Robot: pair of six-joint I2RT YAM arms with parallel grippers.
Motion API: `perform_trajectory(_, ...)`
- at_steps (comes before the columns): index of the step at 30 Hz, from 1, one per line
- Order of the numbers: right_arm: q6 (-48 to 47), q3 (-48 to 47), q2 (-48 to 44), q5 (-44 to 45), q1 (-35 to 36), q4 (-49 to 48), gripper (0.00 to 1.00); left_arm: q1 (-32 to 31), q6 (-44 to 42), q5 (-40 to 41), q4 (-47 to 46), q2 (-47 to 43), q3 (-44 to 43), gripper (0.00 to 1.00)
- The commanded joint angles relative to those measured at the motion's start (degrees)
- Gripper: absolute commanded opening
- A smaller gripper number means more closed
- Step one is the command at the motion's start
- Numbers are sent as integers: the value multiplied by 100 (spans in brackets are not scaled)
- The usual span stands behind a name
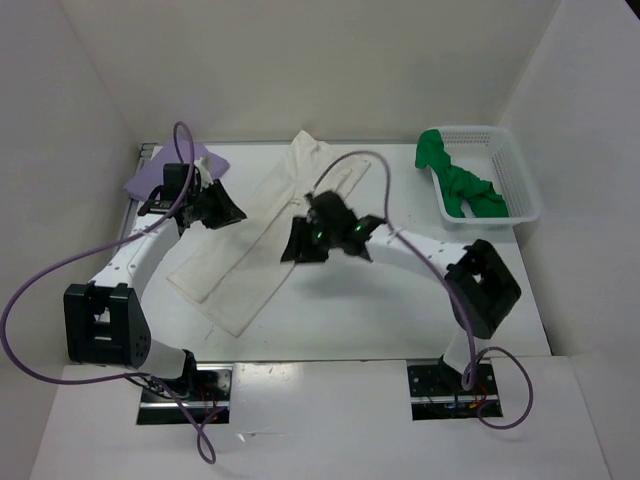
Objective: Fold and stack the t-shirts
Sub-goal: Rotate the tshirt 90 degrees
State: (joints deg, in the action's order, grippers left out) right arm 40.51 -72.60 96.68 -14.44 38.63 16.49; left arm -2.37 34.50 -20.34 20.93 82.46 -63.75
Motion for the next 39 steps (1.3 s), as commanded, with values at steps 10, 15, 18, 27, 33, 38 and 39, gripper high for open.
perform_trajectory(10,2090,1063,991,-50,1901,-2052,58,61,-251,127,43,-54,73,33)
perform_trajectory(15,2566,985,1676,257,2087,-2625,57,61,-251,127,43,-54,73,34)
perform_trajectory(18,2786,879,2002,406,2087,-2625,45,61,-199,127,-10,-54,73,34)
perform_trajectory(27,2682,571,2373,653,2087,-2116,0,61,-198,127,-71,7,47,36)
perform_trajectory(33,2076,1904,1030,636,2017,-1703,0,61,-198,127,-202,315,-129,37)
perform_trajectory(38,1496,2873,-122,170,1702,-1088,0,-52,-137,127,-396,868,-392,39)
perform_trajectory(39,1425,3083,-237,117,1639,-878,0,-53,-137,179,-457,973,-532,41)
